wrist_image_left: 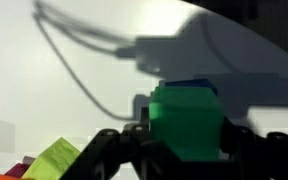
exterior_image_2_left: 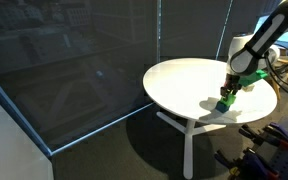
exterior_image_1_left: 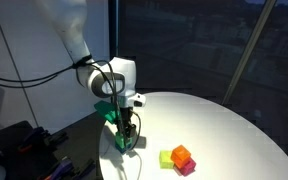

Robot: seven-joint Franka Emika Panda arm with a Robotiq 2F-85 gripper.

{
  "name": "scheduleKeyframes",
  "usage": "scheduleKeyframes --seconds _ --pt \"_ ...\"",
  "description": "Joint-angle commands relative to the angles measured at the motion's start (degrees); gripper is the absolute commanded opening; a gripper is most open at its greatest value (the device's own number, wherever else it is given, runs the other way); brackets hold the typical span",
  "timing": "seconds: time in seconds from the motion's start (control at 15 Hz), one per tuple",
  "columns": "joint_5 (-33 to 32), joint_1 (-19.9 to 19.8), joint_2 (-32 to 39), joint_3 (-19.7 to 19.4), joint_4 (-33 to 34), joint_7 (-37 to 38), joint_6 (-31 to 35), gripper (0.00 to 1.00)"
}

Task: Put the green block on top of the blue block

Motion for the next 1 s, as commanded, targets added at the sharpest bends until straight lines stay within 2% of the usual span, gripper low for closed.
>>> scheduleKeyframes --seconds 0.0,0.07,0.6,0.93 --pt "0.0 0.0 0.6 -0.2 1.0 0.3 -0.1 0.96" --pt "0.0 -0.1 0.6 -0.3 1.1 0.3 -0.1 1.0" --pt "0.0 -0.3 -1.0 -1.0 0.9 0.2 -1.4 1.0" --pt "1.4 -1.4 -2.8 0.1 0.3 -1.4 -1.8 1.0"
